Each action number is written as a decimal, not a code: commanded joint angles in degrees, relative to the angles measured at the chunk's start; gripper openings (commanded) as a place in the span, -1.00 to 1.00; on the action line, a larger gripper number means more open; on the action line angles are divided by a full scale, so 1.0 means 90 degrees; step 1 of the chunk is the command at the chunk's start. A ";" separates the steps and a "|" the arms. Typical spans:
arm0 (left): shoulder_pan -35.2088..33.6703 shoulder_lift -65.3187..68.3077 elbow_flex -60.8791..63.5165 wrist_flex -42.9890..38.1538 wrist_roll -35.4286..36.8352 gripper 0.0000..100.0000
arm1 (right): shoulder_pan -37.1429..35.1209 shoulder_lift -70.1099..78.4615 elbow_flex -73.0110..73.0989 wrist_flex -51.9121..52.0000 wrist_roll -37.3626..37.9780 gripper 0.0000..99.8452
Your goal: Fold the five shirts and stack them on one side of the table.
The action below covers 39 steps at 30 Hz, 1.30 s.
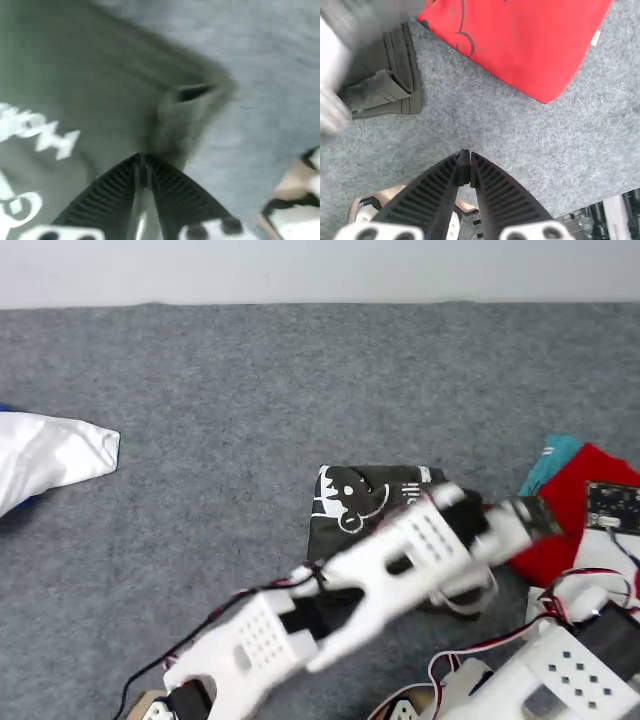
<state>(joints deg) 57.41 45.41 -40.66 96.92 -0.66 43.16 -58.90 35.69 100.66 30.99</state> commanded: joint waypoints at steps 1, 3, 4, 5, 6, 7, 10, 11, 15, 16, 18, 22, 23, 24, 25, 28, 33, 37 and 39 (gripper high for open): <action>0.0625 -0.0059 -0.0190 0.0068 0.0029 -0.99 | 0.0054 -0.0063 -0.0078 0.0142 -0.0264 -0.98; 0.0801 -0.0049 -0.0190 0.0068 0.0029 -0.99 | 0.0054 -0.0063 -0.0078 0.0142 -0.0283 -0.98; 0.0821 -0.0049 -0.0190 0.0068 0.0029 -0.99 | 0.0054 -0.0063 -0.0078 0.0142 -0.0283 -0.98; 0.0821 -0.0068 -0.0190 0.0068 0.0020 -0.99 | 0.0054 -0.0063 -0.0078 0.0142 -0.0283 -0.98; 0.0821 -0.0098 -0.0190 0.0068 0.0010 -0.99 | 0.0054 -0.0063 -0.0078 0.0142 -0.0283 -0.98; 0.0811 -0.0107 -0.0190 0.0068 -0.0039 -0.99 | 0.0054 -0.0063 -0.0078 0.0142 -0.0283 -0.98; 0.0625 -0.0107 -0.0288 0.0195 -0.0234 -0.99 | 0.0054 -0.0063 -0.0078 0.0142 -0.0283 -0.98; 0.0498 -0.0098 -0.0386 0.0264 -0.0234 -0.99 | 0.0054 -0.0063 -0.0078 0.0142 -0.0283 -0.98; -0.0107 -0.0107 -0.0904 0.0371 -0.0234 -0.99 | 0.0054 -0.0063 -0.0078 0.0132 -0.0274 -0.98; -0.0244 -0.0068 -0.1040 0.0381 -0.0234 -0.99 | 0.0054 -0.0063 -0.0078 0.0132 -0.0264 -0.98; -0.0479 -0.0049 -0.1197 0.0381 -0.0234 -0.99 | -0.0024 -0.0063 -0.0078 0.0083 -0.0254 -0.98; -0.0967 -0.0049 -0.1236 0.0342 -0.0244 -0.99 | -0.0396 -0.0063 -0.0068 0.0054 -0.0283 -0.98; -0.1114 -0.0049 -0.1245 0.0332 -0.0254 -0.99 | -0.0513 -0.0063 -0.0068 0.0054 -0.0283 -0.98; -0.1280 -0.0049 -0.1245 0.0274 -0.0254 -0.99 | -0.0611 -0.0063 -0.0068 0.0054 -0.0283 -0.98; -0.1465 -0.0049 -0.1245 0.0205 -0.0254 -0.99 | -0.0698 -0.0063 -0.0068 0.0054 -0.0283 -0.98; -0.2081 -0.0049 -0.1226 -0.0068 -0.0254 -0.99 | -0.0777 -0.0063 -0.0068 0.0054 -0.0283 -0.98; -0.3009 0.0078 -0.1187 -0.0488 -0.0254 -0.99 | -0.0777 -0.0063 -0.0068 0.0054 -0.0283 -0.98; -0.3556 0.0664 -0.1245 -0.0586 -0.0254 -0.99 | -0.0777 -0.0063 -0.0068 0.0054 -0.0283 -0.98; -0.3741 0.0987 -0.1245 -0.0567 -0.0264 -0.99 | -0.0777 -0.0063 -0.0068 0.0063 -0.0283 -0.98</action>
<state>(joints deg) 26.20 52.88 -49.71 92.70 -2.33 36.75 -58.90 35.69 100.66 29.05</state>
